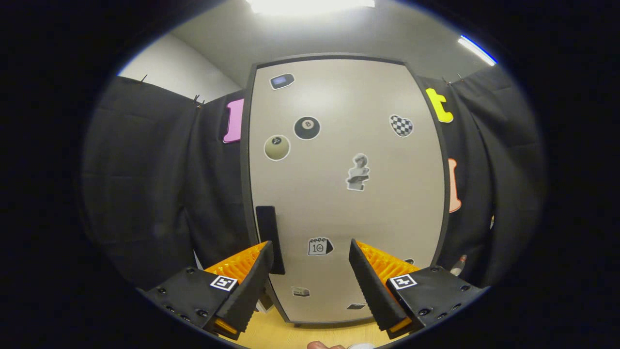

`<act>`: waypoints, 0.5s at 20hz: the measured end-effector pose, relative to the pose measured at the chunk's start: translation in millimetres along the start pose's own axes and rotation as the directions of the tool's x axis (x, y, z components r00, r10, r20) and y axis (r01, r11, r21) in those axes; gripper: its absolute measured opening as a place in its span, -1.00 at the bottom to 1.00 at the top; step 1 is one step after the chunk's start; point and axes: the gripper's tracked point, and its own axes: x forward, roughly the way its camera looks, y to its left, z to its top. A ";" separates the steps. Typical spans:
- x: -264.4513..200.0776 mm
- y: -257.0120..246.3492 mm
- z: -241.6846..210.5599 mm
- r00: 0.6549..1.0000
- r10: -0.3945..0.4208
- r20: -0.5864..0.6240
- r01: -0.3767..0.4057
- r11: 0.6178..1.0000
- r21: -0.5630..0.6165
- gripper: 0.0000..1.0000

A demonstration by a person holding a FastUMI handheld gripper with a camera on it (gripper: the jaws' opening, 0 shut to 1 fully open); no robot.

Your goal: Open the shoe cabinet door, grab the shoes and put them into the shoe cabinet, then close the shoe cabinet door.

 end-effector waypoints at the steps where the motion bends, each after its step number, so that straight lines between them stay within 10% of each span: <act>1: 6.3 10.0 -1.5 1.000 0.019 -0.002 -0.019 1.000 -0.018 0.96; 10: 57.6 50.4 -20.6 0.997 0.069 -0.027 -0.071 0.994 -0.088 0.93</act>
